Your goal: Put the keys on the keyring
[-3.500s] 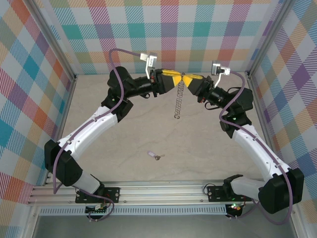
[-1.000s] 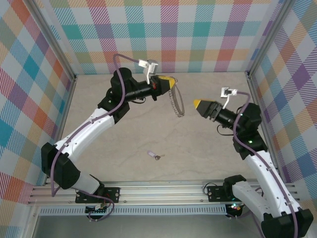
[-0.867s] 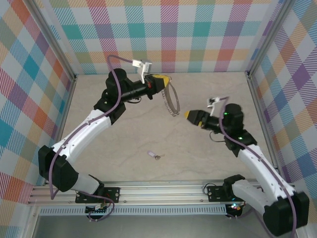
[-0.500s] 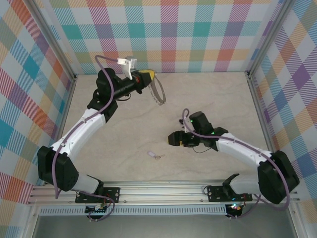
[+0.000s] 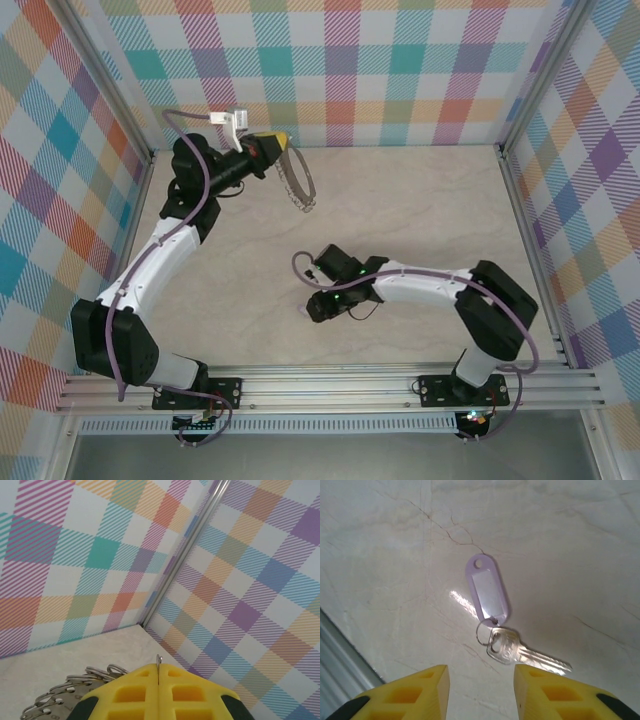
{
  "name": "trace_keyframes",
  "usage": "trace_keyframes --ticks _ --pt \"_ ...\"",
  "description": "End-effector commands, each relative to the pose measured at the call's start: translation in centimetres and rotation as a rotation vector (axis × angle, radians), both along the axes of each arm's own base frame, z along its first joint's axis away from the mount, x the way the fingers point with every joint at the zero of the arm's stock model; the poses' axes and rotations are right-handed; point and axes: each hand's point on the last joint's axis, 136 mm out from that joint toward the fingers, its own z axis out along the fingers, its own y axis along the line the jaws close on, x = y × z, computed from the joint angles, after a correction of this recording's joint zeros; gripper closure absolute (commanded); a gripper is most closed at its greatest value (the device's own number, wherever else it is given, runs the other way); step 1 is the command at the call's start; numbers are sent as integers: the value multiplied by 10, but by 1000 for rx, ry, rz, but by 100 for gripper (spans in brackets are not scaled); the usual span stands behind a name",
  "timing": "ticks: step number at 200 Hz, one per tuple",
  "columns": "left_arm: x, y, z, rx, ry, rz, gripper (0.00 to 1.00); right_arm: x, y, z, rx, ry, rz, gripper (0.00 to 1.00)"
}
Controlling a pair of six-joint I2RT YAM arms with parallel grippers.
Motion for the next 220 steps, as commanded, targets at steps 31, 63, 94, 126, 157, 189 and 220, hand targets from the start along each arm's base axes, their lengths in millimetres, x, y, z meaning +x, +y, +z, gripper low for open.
trace_keyframes --ticks 31,63,94,126,157,189,220 --pt "-16 18 34 -53 -100 -5 100 5 5 -16 -117 -57 69 63" --pt "-14 22 33 -61 -99 -1 100 7 10 -21 -123 -53 82 63" --pt "-12 23 31 -66 -94 -2 100 7 15 -22 -111 -46 94 64" --pt "-10 24 29 -70 -94 -4 100 3 17 -22 -105 -38 108 63" --pt "-9 25 29 -74 -92 -6 100 1 20 -24 -109 -33 122 63" --pt "-8 25 29 -83 -91 -9 100 1 19 -29 -118 -32 123 69" --pt "-8 24 28 -84 -89 -9 100 1 18 -31 -123 -36 122 72"
